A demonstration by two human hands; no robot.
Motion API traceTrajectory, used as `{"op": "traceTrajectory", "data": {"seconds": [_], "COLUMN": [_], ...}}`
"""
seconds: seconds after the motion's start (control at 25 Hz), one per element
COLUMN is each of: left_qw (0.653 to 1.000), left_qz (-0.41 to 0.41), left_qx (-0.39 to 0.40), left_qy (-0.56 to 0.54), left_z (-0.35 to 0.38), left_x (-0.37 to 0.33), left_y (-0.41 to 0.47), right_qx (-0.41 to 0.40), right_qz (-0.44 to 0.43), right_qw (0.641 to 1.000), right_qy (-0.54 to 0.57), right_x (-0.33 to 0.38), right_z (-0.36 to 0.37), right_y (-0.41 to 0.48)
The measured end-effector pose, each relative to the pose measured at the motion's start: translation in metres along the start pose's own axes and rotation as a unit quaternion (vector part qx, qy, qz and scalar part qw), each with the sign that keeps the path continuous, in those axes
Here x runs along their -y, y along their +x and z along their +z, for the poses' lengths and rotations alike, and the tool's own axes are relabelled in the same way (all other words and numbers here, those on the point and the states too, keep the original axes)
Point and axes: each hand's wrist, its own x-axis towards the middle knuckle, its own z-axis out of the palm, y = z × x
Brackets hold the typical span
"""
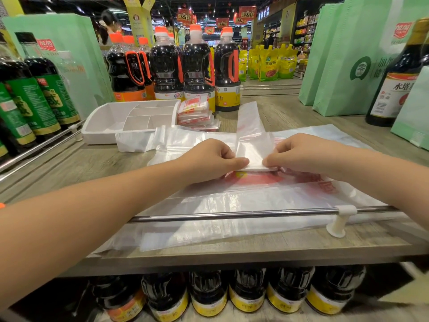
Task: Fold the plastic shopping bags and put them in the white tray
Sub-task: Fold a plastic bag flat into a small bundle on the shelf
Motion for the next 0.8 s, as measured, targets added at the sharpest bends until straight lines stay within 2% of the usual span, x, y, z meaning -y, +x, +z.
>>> {"op": "traceTrajectory", "data": {"seconds": [0.2, 0.28, 0.44, 0.56, 0.8], "left_qw": [0.996, 0.992, 0.98, 0.98, 0.981], "left_qz": [0.026, 0.07, 0.169, 0.158, 0.133], "left_qx": [-0.072, -0.086, -0.044, -0.015, 0.028], "left_qy": [0.049, 0.058, 0.101, 0.123, 0.137], "left_z": [0.005, 0.003, 0.0, 0.0, 0.0], "left_x": [0.002, 0.003, 0.004, 0.005, 0.004], "left_y": [0.0, -0.001, -0.005, -0.006, -0.007], "right_qx": [-0.026, -0.064, -0.117, -0.111, -0.092], "right_qz": [0.003, -0.025, -0.114, -0.128, -0.162], "right_qw": [0.996, 0.991, 0.98, 0.981, 0.968], "right_qy": [-0.085, -0.115, -0.112, -0.097, -0.167], "right_x": [-0.004, -0.008, -0.011, -0.013, -0.017], "right_z": [0.004, 0.005, 0.009, 0.01, 0.012], "right_y": [0.005, 0.006, 0.008, 0.011, 0.015]}}
